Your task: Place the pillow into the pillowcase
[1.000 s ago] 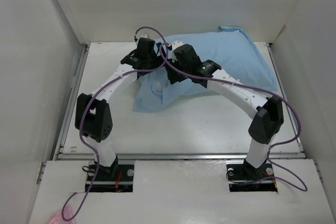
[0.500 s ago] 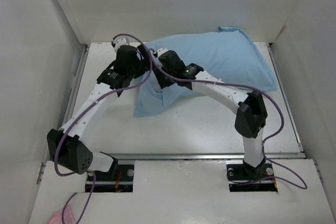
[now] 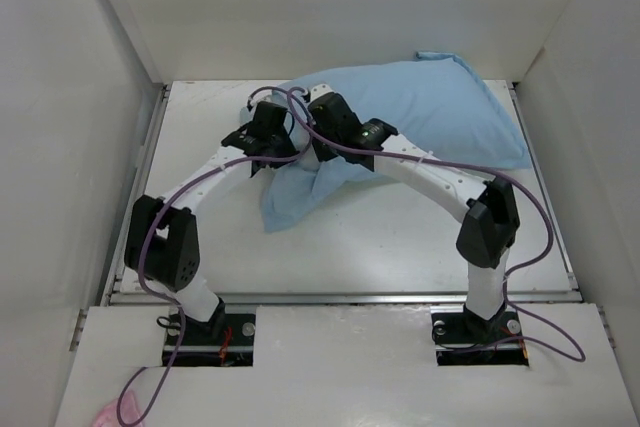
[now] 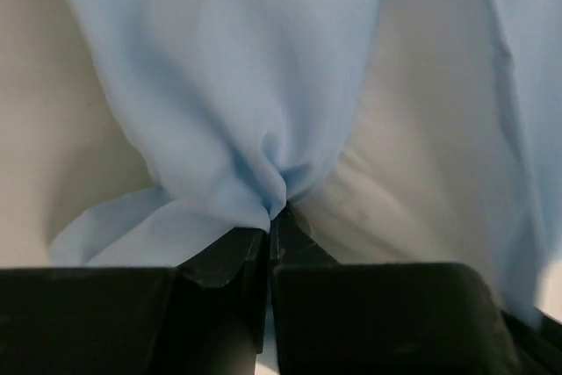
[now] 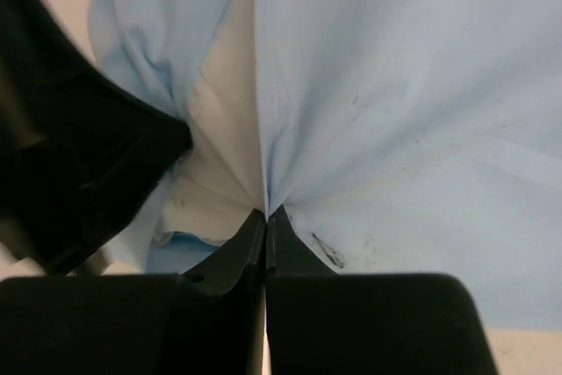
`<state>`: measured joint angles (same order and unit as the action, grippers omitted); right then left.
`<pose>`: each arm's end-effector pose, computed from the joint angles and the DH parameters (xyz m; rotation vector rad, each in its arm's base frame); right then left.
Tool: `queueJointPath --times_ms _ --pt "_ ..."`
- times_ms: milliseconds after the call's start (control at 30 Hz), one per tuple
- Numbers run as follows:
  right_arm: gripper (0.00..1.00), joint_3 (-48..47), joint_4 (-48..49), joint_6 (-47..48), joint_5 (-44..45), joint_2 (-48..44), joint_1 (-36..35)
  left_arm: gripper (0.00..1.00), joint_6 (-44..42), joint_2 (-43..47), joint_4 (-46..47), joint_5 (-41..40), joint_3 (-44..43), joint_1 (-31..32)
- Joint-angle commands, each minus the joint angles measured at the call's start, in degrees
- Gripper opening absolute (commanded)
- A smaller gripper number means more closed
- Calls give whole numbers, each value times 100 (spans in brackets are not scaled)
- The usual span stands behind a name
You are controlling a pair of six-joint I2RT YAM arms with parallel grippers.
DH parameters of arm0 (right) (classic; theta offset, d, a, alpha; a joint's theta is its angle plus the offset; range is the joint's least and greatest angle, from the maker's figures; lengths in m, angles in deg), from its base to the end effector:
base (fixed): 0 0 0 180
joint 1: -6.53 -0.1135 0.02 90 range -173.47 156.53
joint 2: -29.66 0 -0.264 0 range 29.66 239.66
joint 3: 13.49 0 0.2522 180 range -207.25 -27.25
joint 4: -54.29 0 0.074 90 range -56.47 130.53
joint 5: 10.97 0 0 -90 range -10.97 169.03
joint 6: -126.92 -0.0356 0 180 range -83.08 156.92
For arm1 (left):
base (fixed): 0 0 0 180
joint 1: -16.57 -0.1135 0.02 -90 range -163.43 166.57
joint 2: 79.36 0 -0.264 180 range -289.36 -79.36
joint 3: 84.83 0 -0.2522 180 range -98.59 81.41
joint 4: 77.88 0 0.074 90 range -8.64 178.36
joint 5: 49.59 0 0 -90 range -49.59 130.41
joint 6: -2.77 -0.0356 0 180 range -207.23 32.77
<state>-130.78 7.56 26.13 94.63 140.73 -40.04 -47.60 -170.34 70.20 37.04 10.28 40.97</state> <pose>0.3149 0.3187 0.3168 -0.5565 2.1870 0.2275 0.3302 -0.1475 0.2833 -0.3358 2.2638 -0.5345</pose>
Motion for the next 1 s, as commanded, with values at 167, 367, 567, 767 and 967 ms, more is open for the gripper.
queueJointPath --times_ms 167,367,567,767,967 --pt "0 -246 -288 147 -48 -604 -10 0 -166 509 347 127 -393 73" --pt "20 -335 -473 270 75 -498 -10 0 -456 959 427 188 -629 73" --pt "18 -282 -473 270 -30 -384 -10 0 -457 959 566 539 -753 126" --pt "34 -195 -693 270 -109 -401 -10 0 -457 442 787 839 -806 179" --pt "0 61 -570 218 110 -656 -10 0 -457 -25 787 971 -911 293"
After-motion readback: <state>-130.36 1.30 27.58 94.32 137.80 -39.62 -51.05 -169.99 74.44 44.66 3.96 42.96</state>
